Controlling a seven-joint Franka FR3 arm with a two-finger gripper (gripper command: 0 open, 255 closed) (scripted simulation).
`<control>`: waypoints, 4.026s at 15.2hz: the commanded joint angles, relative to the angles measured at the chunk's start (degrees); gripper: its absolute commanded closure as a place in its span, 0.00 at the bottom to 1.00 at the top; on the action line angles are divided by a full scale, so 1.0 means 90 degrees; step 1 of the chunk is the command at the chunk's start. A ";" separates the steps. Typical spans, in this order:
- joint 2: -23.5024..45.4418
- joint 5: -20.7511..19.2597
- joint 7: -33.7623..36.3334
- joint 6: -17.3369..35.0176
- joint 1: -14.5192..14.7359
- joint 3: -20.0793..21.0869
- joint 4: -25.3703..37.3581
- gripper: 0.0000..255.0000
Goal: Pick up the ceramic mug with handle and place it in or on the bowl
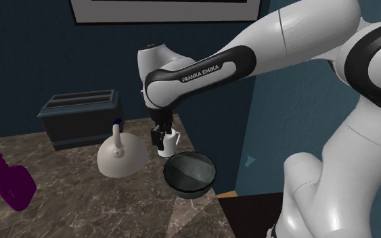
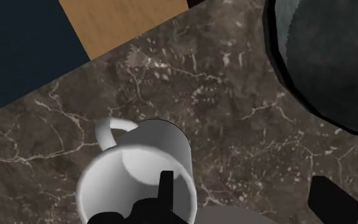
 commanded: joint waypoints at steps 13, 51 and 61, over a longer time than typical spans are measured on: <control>0.0796 0.0272 -0.0275 0.0924 -0.0121 -0.0313 0.0007 0.00; 0.0319 0.0197 -0.0283 -0.1139 -0.0074 -0.0170 0.1620 1.00; 0.0116 0.0156 -0.0199 -0.1887 -0.0022 -0.0055 0.2165 1.00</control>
